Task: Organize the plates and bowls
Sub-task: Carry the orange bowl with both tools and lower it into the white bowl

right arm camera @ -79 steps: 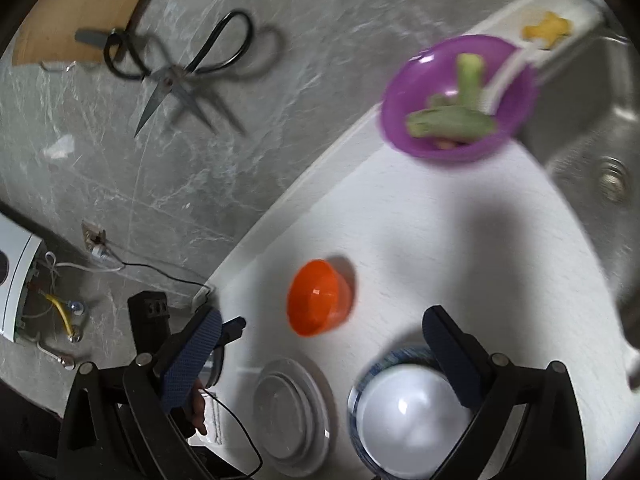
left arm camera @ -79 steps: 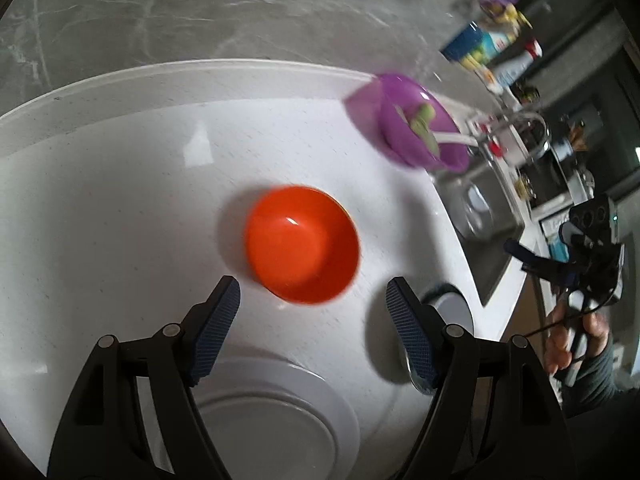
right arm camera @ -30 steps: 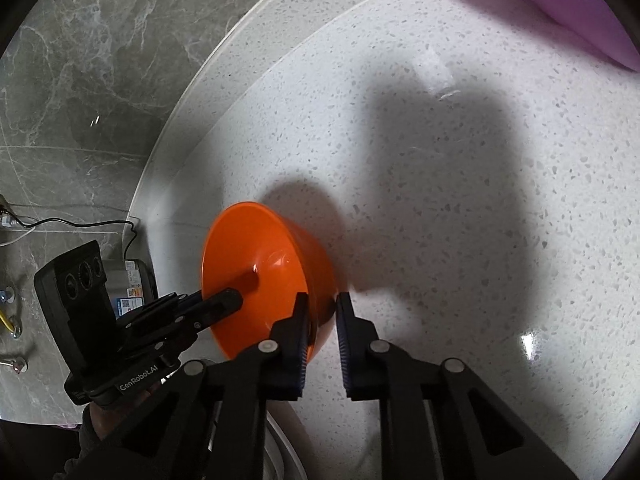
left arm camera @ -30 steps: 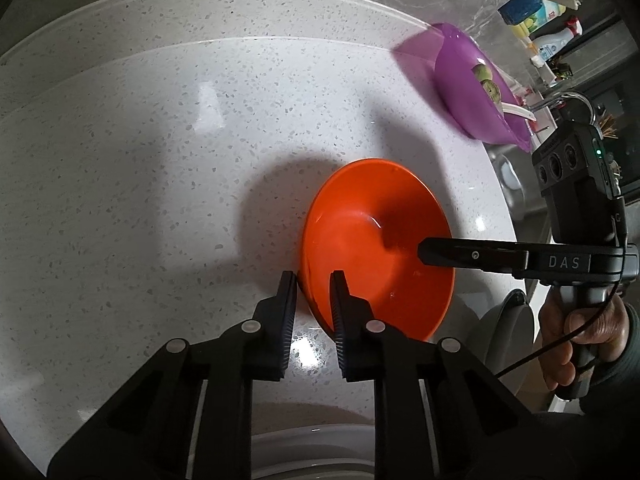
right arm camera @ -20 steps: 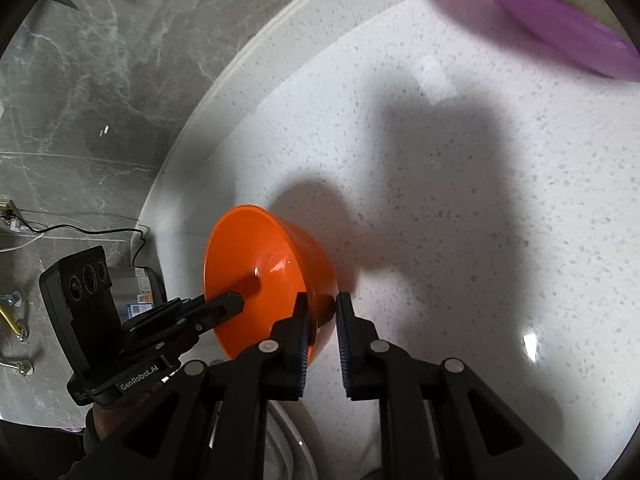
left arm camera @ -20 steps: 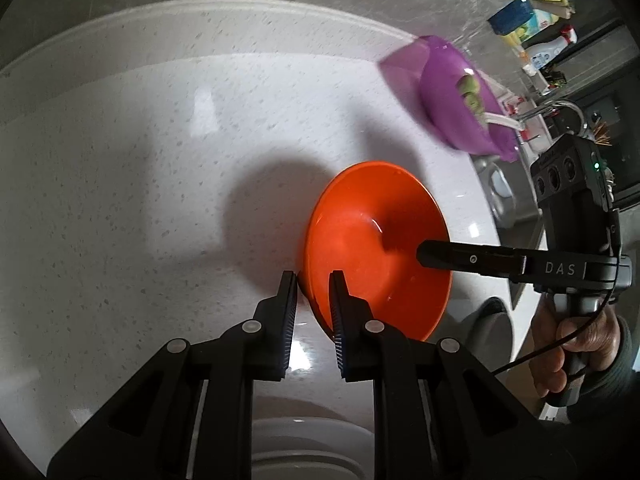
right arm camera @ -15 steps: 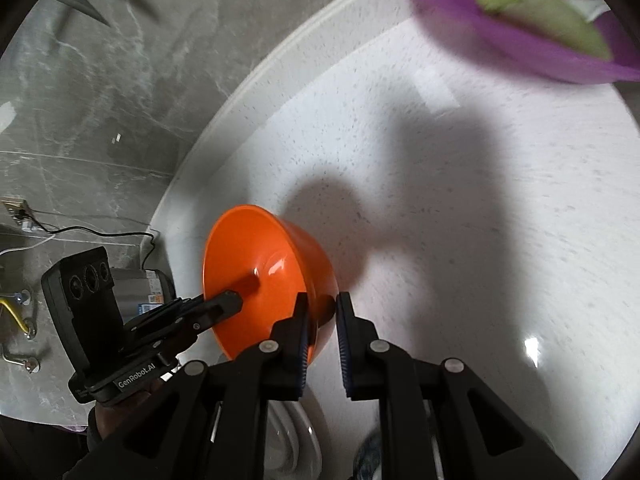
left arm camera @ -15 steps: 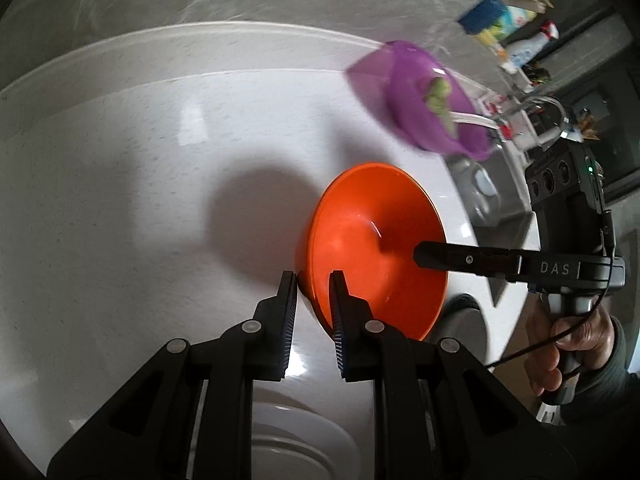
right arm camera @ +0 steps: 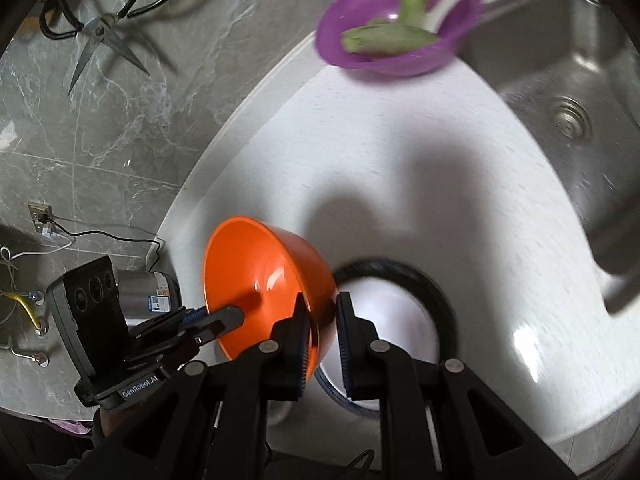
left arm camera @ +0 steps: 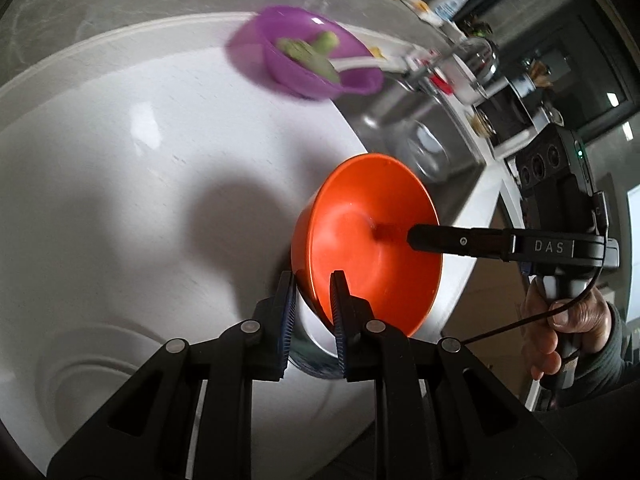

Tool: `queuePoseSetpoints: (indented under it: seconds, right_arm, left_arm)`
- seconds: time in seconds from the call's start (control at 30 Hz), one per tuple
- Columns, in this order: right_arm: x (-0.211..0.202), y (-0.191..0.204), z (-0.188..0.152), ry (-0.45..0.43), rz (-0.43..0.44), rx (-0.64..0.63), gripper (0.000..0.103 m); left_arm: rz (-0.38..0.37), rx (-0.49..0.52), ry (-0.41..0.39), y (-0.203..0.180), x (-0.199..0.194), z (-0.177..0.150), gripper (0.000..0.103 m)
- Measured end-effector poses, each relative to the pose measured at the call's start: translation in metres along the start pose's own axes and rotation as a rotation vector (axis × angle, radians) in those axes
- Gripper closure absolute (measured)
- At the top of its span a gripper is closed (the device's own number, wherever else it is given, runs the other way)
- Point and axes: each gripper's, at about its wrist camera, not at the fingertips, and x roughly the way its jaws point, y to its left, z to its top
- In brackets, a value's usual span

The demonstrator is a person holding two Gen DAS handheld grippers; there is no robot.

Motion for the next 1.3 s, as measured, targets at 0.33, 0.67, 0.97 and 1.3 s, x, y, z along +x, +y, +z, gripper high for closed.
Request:
queuePoseSetpoints:
  seconds: [0.33,0.67,0.97,1.3]
  right_arm:
    - [0.002,-0.034,-0.029,0.039,-0.043,0.014,0.088]
    - [0.015,-0.041,-0.031,0.069,-0.085,-0.045,0.088]
    - [0.024,-0.043,-0.030,0.096,-0.104,-0.066,0.089]
    - [0.025,-0.042,-0.030,0.097,-0.138,-0.080,0.091]
  left_arm:
    - [0.048,-0.025,0.047,-0.021,0.034,-0.044,0.087]
    - [0.116,-0.042,0.048,-0.021,0.049,-0.056,0.087]
    - [0.153,-0.048,0.039,-0.018,0.057,-0.049,0.087]
    - [0.224,-0.005,0.032,-0.024,0.061,-0.047,0.086]
